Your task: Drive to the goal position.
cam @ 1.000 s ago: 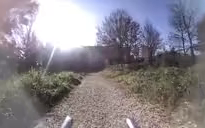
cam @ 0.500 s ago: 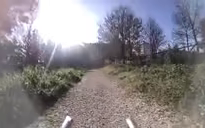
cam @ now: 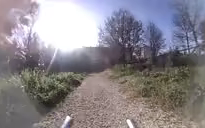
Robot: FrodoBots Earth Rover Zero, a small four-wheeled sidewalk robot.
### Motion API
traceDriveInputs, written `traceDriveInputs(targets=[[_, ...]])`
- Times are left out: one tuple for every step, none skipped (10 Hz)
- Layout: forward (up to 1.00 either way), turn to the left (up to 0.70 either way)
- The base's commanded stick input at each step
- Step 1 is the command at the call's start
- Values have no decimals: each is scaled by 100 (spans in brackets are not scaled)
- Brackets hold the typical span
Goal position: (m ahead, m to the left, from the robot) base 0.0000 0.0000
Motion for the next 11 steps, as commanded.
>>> traceDriveInputs(targets=[[50, 0], [50, 0], [50, 0], [50, 0], [50, 0], [50, 0], [50, 0], [50, 0], [50, 0], [50, 0], [50, 0]])
